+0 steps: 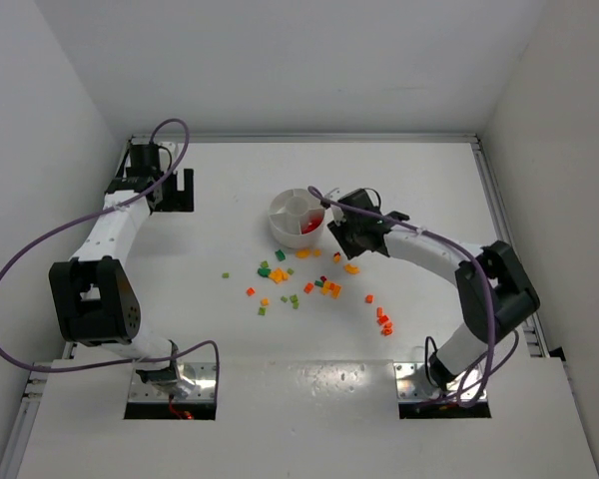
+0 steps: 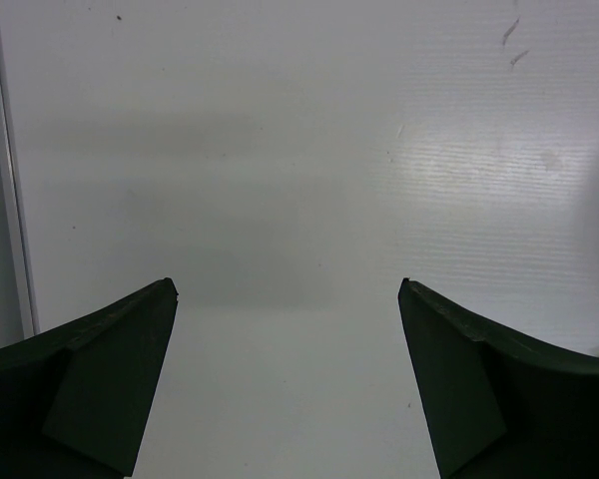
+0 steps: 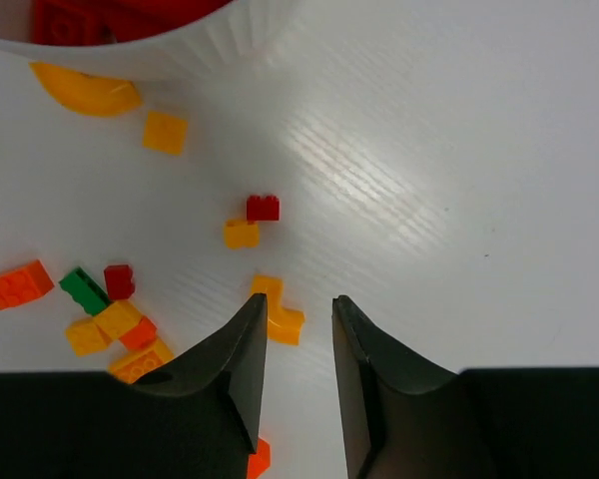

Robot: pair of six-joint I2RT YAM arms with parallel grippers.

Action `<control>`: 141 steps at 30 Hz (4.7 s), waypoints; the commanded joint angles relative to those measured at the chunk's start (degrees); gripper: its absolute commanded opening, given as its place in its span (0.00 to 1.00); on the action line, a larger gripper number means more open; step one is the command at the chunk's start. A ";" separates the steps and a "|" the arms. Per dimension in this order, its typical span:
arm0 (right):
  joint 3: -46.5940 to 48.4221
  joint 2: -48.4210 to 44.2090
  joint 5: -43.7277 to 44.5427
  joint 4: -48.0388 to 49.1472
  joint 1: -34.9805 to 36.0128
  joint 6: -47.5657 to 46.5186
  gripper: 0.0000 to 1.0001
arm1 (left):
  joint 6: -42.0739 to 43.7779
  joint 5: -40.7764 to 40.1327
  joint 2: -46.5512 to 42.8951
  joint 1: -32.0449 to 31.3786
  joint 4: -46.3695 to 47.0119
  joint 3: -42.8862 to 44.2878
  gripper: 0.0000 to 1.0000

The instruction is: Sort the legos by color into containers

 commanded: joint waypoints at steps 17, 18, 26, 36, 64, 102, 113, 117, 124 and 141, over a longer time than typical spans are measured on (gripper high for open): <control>2.00 10.84 0.32 5.10 -0.43 3.41 0.32 | 0.58 -0.38 -2.23 0.72 1.43 -0.10 1.00; 2.00 10.85 1.03 5.10 -0.43 3.93 0.32 | 0.58 -0.38 -2.23 0.72 1.43 -0.10 1.00; 2.45 10.68 2.97 6.94 -0.43 5.69 0.31 | 0.05 -0.38 -1.70 0.72 1.43 -0.10 1.00; 2.44 11.55 3.07 7.56 -0.43 5.69 0.31 | 0.58 0.15 -1.17 0.72 1.43 -0.10 1.00; 4.02 11.82 -5.20 5.45 -0.43 5.17 0.46 | 0.05 1.21 -0.12 0.72 1.43 1.05 1.00; 5.08 13.15 -1.78 -0.09 -2.72 7.89 0.19 | 0.05 0.68 -0.64 0.72 1.43 1.05 1.00; 16.30 3.91 -5.82 -6.32 -2.11 6.31 0.12 | 0.58 0.67 -1.17 0.72 1.43 0.52 1.00; 21.32 6.45 -7.83 -6.94 -2.10 6.31 0.12 | 0.05 0.68 -1.17 0.72 1.43 0.52 1.00; 27.57 12.06 -10.38 -6.94 -1.57 7.97 0.12 | 0.57 0.68 -1.17 0.72 1.43 1.05 1.00; 28.38 14.37 -14.08 -6.41 -1.57 5.79 0.38 | 0.05 0.15 -0.12 0.72 0.90 1.57 1.00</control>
